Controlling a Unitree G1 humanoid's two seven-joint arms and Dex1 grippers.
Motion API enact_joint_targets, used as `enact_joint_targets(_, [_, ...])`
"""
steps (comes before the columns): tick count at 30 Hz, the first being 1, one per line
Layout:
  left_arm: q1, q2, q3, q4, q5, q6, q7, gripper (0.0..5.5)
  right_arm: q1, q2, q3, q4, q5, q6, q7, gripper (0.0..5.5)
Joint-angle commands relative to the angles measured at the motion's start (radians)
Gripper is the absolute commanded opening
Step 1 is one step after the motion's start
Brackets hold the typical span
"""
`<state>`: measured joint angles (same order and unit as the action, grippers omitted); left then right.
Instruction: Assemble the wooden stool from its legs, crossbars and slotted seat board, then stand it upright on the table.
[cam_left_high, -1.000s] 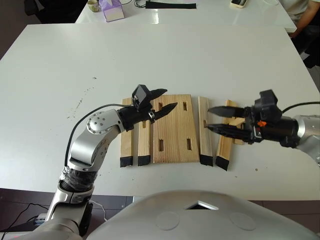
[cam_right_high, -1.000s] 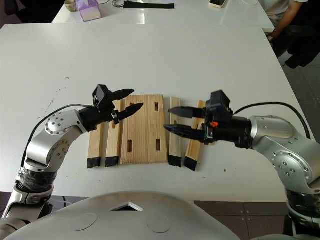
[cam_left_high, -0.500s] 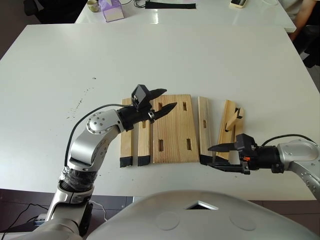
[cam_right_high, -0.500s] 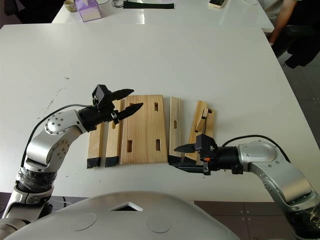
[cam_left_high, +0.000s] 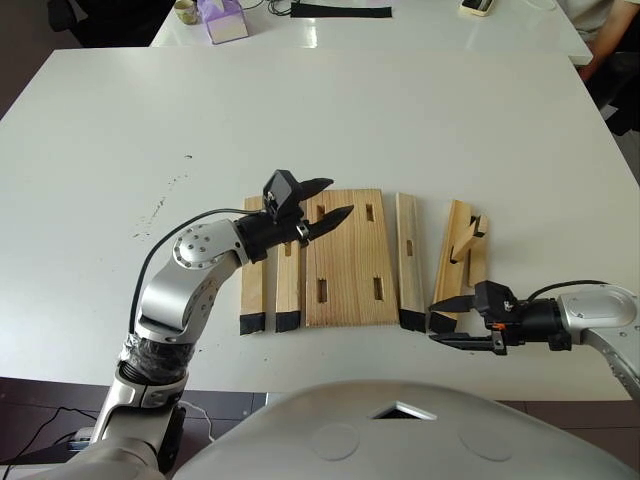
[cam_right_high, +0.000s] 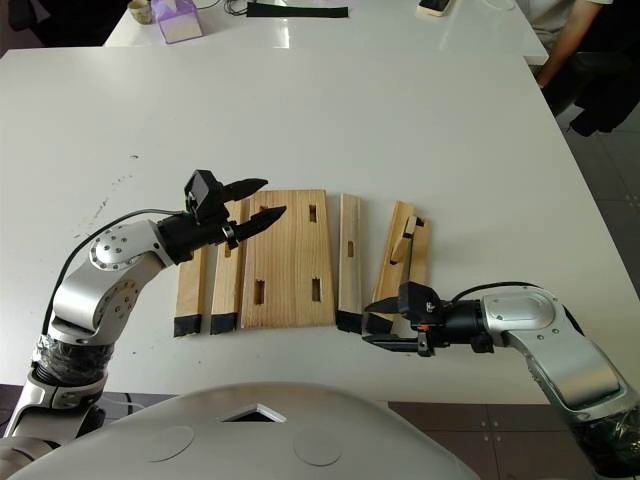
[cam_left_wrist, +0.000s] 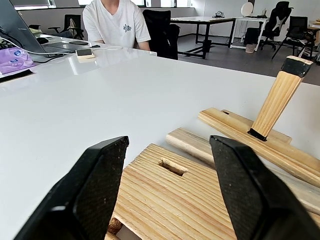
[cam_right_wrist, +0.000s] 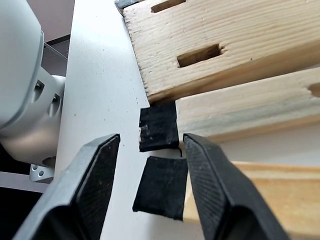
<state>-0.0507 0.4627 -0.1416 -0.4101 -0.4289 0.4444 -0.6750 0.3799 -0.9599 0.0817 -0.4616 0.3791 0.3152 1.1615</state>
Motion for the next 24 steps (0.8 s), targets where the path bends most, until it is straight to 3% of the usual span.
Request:
enact_joint_targets(1, [0.008, 0.001, 0.000, -0.006, 0.014, 0.000, 0.008, 3.01, 0.000, -0.019, 0.002, 0.020, -0.031, -0.030, 0.015, 2.35])
enact_joint_targets(24, [0.018, -0.017, -0.003, -0.004, 0.035, -0.009, 0.023, 3.01, -0.101, -0.071, -0.008, 0.198, -0.169, -0.169, 0.030, 2.35])
